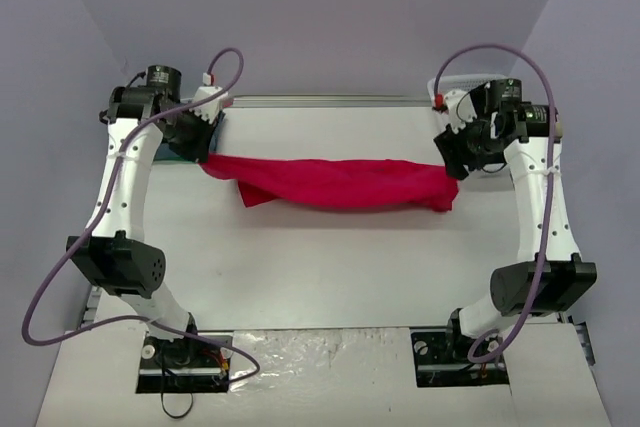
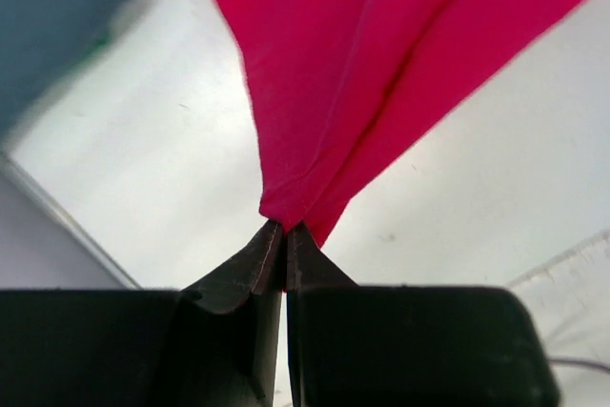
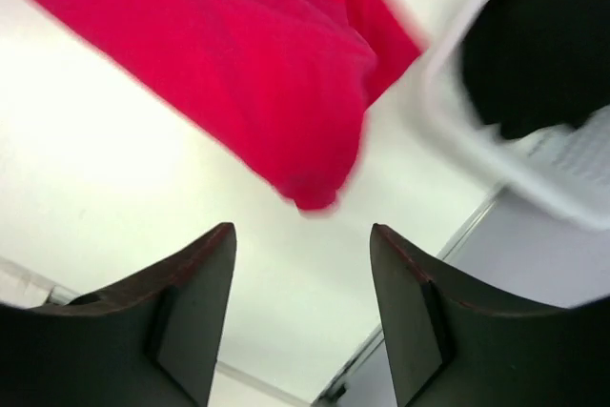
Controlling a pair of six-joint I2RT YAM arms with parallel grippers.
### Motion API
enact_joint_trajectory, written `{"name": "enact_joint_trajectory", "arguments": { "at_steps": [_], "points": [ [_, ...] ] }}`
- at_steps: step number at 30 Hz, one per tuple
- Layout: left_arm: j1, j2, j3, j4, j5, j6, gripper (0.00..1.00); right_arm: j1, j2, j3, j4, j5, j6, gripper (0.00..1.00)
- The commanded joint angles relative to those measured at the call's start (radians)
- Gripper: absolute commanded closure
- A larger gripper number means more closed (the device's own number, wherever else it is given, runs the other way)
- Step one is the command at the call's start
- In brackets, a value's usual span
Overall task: Fold and stack the t-shirts
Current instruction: Flatten out the tshirt
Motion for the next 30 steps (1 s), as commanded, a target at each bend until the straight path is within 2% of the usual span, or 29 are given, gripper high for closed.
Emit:
{"name": "enact_joint_trajectory", "arguments": {
  "at_steps": [1, 5, 10, 16, 24, 30],
  "points": [
    [-0.026, -0.025, -0.112, -0.08, 0.111, 0.068, 0.98, -0.018, -0.03, -0.118, -0.112, -0.015, -0.063, 0.42],
    [-0.047, -0.009, -0.152, -0.046, 0.115, 0.035, 0.98, -0.044, 0.018, -0.111, -0.071, -0.028, -0.043, 0.42],
    [-0.047, 0.034, -0.148, 0.014, 0.112, -0.034, 0.98, -0.046, 0.185, 0.001, -0.046, -0.09, -0.017, 0.44],
    [-0.049, 0.064, -0.155, 0.05, 0.068, -0.07, 0.98, -0.044, 0.438, 0.158, -0.149, -0.214, -0.006, 0.51],
    [-0.049, 0.076, -0.177, 0.063, 0.016, -0.078, 0.97, -0.02, 0.596, 0.144, -0.149, -0.268, -0.001, 0.58],
    [-0.05, 0.091, -0.183, 0.067, 0.005, -0.08, 0.98, 0.021, 0.635, 0.132, -0.15, -0.262, 0.002, 0.61]
  ]
}}
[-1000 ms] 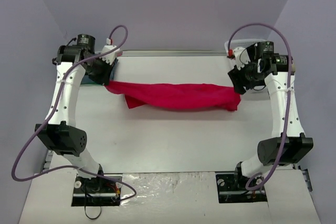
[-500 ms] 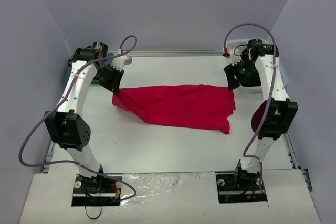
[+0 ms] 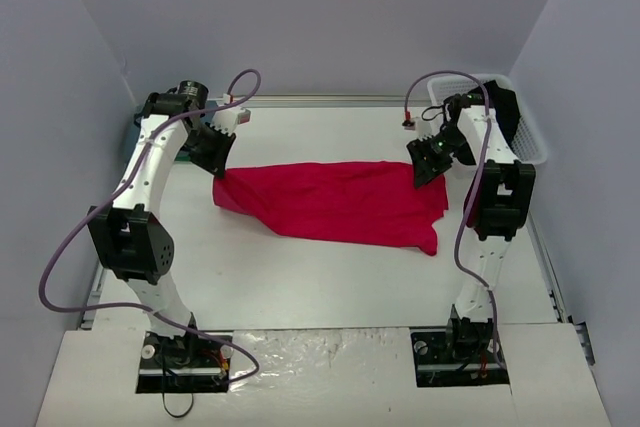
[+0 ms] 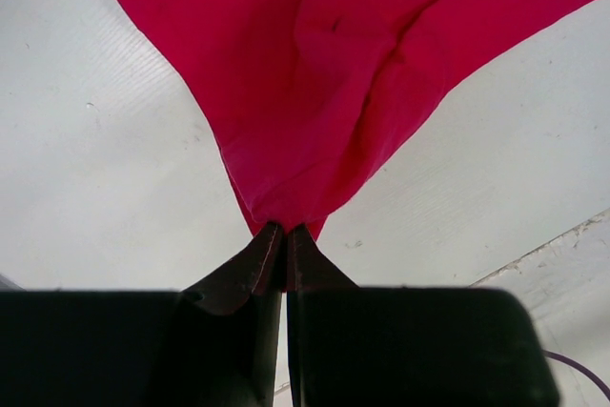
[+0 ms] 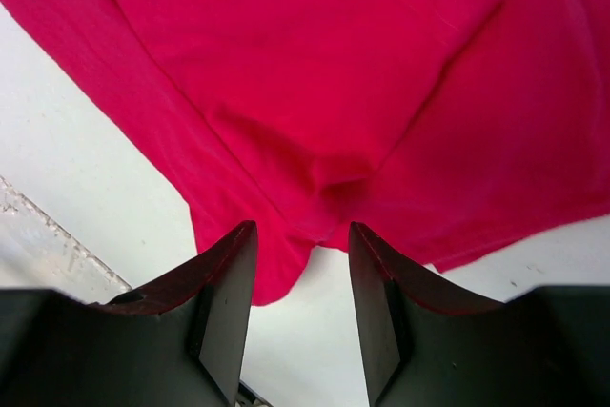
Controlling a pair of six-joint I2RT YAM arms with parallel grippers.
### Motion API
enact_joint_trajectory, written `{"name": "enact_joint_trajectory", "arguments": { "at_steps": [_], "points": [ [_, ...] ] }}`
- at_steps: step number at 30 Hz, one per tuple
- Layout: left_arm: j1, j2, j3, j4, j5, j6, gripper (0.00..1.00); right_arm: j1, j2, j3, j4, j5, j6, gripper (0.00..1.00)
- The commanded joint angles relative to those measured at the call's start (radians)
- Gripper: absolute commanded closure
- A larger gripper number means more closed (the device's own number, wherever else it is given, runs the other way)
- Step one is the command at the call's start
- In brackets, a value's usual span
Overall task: Fold and stack the t-shirts
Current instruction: Flatten out the tshirt
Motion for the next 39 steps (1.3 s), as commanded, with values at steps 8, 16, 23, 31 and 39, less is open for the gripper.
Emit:
{"name": "enact_joint_trajectory", "arguments": {
  "at_steps": [8, 16, 23, 31, 39],
  "points": [
    [0.002, 0.012, -0.002, 0.006, -0.025, -0.013, 0.98, 0.027, 0.033, -0.038, -0.072, -0.025, 0.002, 0.64],
    [0.002, 0.01, -0.014, 0.014, -0.02, -0.021, 0.98, 0.022, 0.037, -0.087, -0.072, 0.035, 0.002, 0.67],
    [0.002, 0.01, -0.02, 0.014, -0.017, -0.021, 0.98, 0.013, 0.03, -0.145, -0.07, 0.049, -0.003, 0.67],
    [0.002, 0.016, -0.015, 0.022, -0.01, -0.026, 0.98, -0.01, 0.016, -0.148, -0.05, 0.064, 0.003, 0.63],
    [0.0, 0.027, -0.009, 0.026, 0.001, -0.038, 0.98, -0.033, 0.025, -0.142, -0.032, 0.075, 0.014, 0.55]
  ]
}}
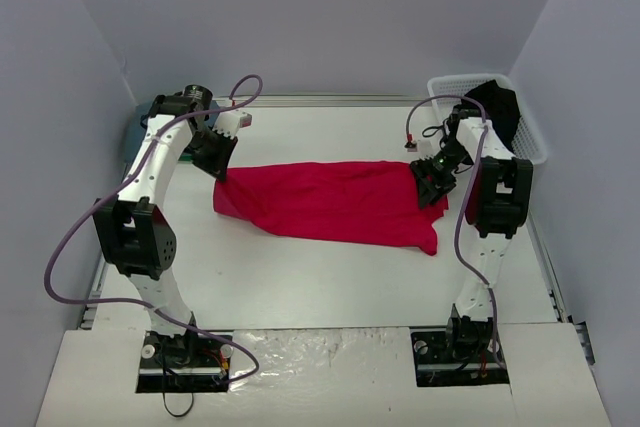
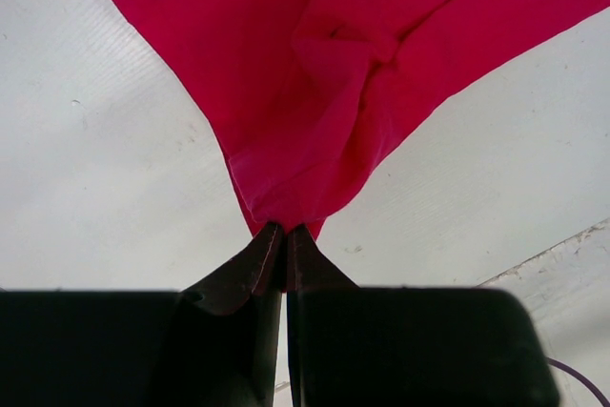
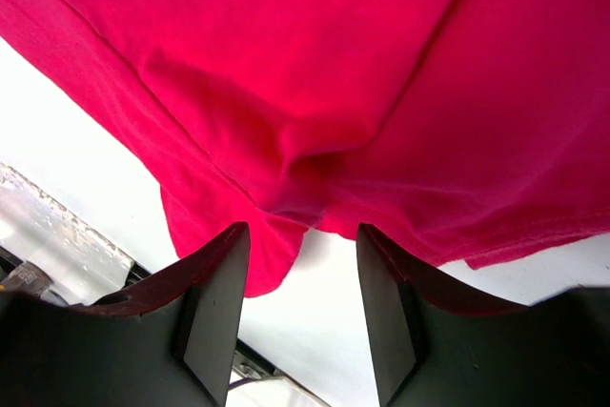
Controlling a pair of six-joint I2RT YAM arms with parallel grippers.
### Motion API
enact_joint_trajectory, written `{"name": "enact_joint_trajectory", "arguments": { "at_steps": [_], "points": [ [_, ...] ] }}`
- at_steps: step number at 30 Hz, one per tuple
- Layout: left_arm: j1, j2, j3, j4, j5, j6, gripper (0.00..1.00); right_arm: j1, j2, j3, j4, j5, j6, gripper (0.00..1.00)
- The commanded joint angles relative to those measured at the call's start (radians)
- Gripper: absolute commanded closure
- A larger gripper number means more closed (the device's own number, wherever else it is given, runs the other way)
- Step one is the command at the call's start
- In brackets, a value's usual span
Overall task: Fold and stack the t-shirts
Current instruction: Flatten out the tshirt
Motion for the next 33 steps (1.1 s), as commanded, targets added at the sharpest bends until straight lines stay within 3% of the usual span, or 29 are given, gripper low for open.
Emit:
{"name": "enact_joint_trajectory", "arguments": {
  "at_steps": [1, 19, 20, 24, 33],
  "points": [
    [0.0, -0.008, 0.023, -0.002, 0.018, -0.017, 0.98, -0.008, -0.003, 0.008, -0.041, 0.013, 0.007, 0.55],
    [0.0, -0.026, -0.006, 0.002, 0.01, -0.017, 0.98, -0.001, 0.064, 0.03, -0.056, -0.07, -0.011, 0.55],
    [0.0, -0.026, -0.008, 0.0, 0.009, -0.017, 0.97, 0.0, 0.064, 0.031, -0.058, -0.072, -0.008, 0.57],
    [0.0, -0.029, -0.009, 0.002, 0.009, -0.017, 0.98, 0.001, 0.058, 0.039, -0.053, -0.07, -0.004, 0.83],
    [0.0, -0.02, 0.009, 0.006, -0.001, -0.021, 0.98, 0.001, 0.0, 0.082, -0.075, -0.037, 0.001, 1.0]
  ]
}}
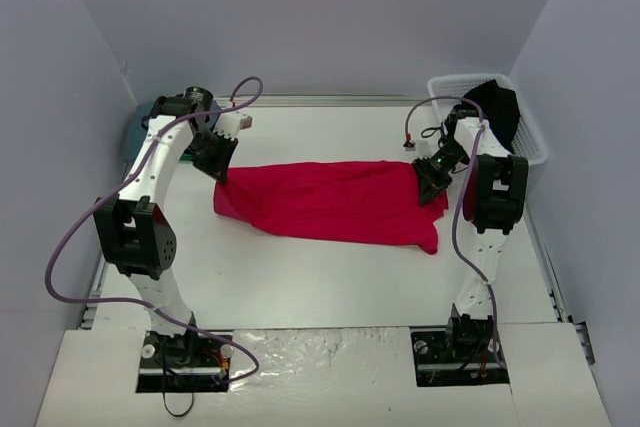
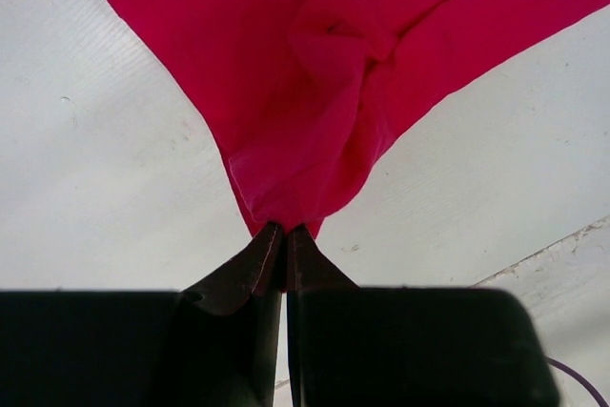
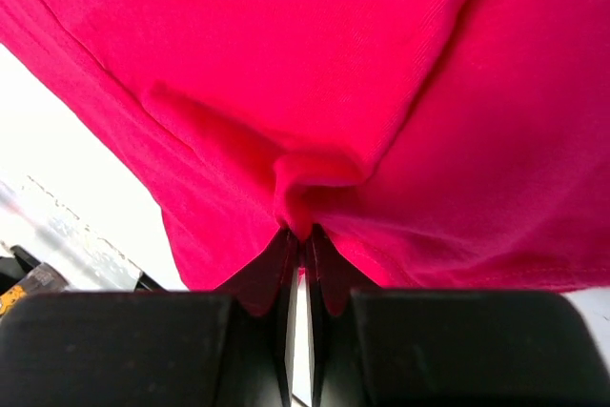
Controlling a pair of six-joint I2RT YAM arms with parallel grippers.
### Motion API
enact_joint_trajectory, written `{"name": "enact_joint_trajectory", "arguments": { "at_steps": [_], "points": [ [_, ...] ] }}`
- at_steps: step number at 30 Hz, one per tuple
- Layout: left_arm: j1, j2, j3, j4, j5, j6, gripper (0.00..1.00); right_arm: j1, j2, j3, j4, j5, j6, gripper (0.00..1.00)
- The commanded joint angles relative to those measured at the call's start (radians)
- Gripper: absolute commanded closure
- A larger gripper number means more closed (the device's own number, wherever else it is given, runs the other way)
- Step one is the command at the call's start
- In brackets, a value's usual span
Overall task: Fold and stack the t-shirts
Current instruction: Flatten out the tshirt
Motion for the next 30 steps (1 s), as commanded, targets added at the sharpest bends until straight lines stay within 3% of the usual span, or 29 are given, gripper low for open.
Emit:
{"name": "enact_joint_trajectory", "arguments": {
  "at_steps": [1, 7, 10, 15, 19, 22, 25, 28, 30],
  "points": [
    [0.0, -0.022, 0.035, 0.002, -0.008, -0.02, 0.98, 0.003, -0.079, 0.044, -0.076, 0.018, -0.002, 1.0],
    [0.003, 0.002, 0.125, 0.037, -0.115, -0.06, 0.98, 0.0, -0.091, 0.145, -0.076, 0.101, 0.0, 1.0],
    [0.003, 0.032, 0.187, 0.097, -0.199, -0.071, 0.98, 0.0, -0.035, 0.382, -0.076, 0.168, 0.006, 1.0],
    [0.003, 0.174, 0.441, 0.197, -0.362, -0.075, 0.98, 0.002, 0.116, 0.784, -0.044, 0.248, 0.052, 1.0],
    [0.005, 0.347, 0.749, 0.196, -0.485, -0.093, 0.98, 0.005, 0.02, 0.719, 0.231, 0.276, 0.119, 1.0],
    [0.005, 0.384, 0.937, 0.182, -0.497, -0.101, 0.98, 0.005, -0.036, 0.71, 0.312, 0.278, 0.158, 1.0],
    [0.005, 0.279, 0.856, 0.255, -0.474, -0.103, 0.98, 0.005, -0.083, 0.75, 0.323, 0.285, 0.161, 1.0],
    [0.005, 0.12, 0.662, 0.387, -0.454, -0.126, 0.98, 0.008, -0.163, 0.731, 0.341, 0.305, 0.191, 1.0],
    [0.003, 0.069, 0.614, 0.377, -0.45, -0.144, 0.98, 0.008, -0.23, 0.71, 0.346, 0.311, 0.216, 1.0]
  ]
}}
